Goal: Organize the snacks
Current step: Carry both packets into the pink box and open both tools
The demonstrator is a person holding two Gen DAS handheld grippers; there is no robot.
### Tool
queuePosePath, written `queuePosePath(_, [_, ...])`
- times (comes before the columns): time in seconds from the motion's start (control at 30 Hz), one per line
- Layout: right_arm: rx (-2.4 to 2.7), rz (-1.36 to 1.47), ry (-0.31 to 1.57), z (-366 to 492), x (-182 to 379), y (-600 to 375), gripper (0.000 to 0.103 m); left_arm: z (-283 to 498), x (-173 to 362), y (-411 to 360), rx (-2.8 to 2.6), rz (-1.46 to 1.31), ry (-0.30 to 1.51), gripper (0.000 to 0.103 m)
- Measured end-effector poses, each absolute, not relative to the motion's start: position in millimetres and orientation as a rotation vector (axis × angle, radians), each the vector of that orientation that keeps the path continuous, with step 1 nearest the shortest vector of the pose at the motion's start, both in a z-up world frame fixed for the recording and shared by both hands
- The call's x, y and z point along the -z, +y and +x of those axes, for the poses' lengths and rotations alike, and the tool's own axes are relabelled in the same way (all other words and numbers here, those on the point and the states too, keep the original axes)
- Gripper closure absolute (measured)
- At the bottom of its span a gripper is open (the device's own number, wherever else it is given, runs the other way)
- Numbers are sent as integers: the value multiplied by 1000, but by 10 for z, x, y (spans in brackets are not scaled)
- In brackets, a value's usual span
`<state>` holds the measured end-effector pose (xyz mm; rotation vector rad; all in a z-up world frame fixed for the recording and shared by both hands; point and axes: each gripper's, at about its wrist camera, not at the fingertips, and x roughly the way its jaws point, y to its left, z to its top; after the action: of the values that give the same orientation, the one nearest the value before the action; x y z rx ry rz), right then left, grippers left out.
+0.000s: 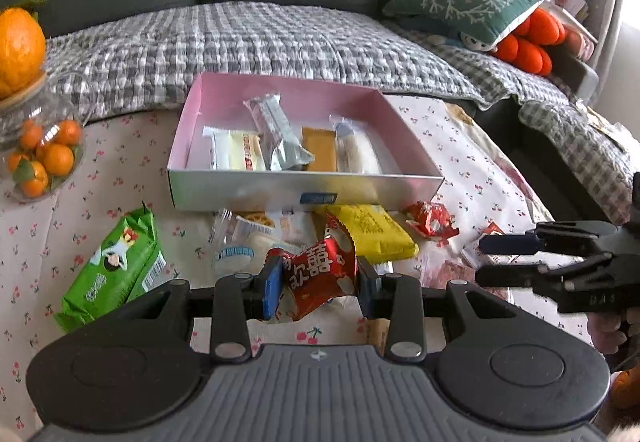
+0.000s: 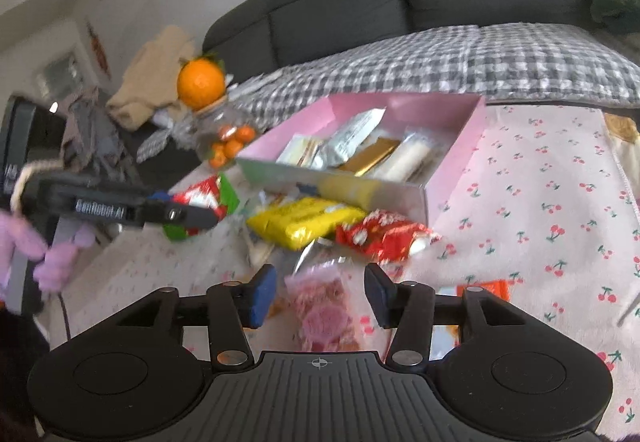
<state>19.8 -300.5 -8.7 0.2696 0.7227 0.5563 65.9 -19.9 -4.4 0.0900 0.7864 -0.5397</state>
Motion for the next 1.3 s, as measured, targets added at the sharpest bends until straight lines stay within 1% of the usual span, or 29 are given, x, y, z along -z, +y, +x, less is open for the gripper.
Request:
queuePosePath(0.23, [-564,83,759,142,189,-2696,52,640,52,-182,549,95,798,69])
queuePosePath(0.27, [-557,56,771,150,220,-2657,56,641,54,-184,549,95,800,69])
queuePosePath(0.3, [-549,32,781,150,249,-2621,65,639,55,-185,550,95,801,69])
queuePosePath(0.37, [-539,4,776,146,268,-2576,70,637,46,-193,553,94,801,69])
queuePosePath(0.4, [-540,15,782,151,260,-2581,71,638,39,-198,553,93,798,69])
queuePosePath(0.6, [-535,122,753,124,141,-2739,71,627,-30,-232,558,60,788,69])
queuePosePath(0.87, [-480,285,681,257,-174,-3029,71,686,-153,-342,549,19,769,69])
queuePosePath(1.1, [-346,450,718,683,-221,-3206,71,930,-265,-467,558,-26,792,69])
queuePosePath(1.3, [-302,563,753,1101,-193,-3172,71,1302,-275,-603,556,-67,823,69])
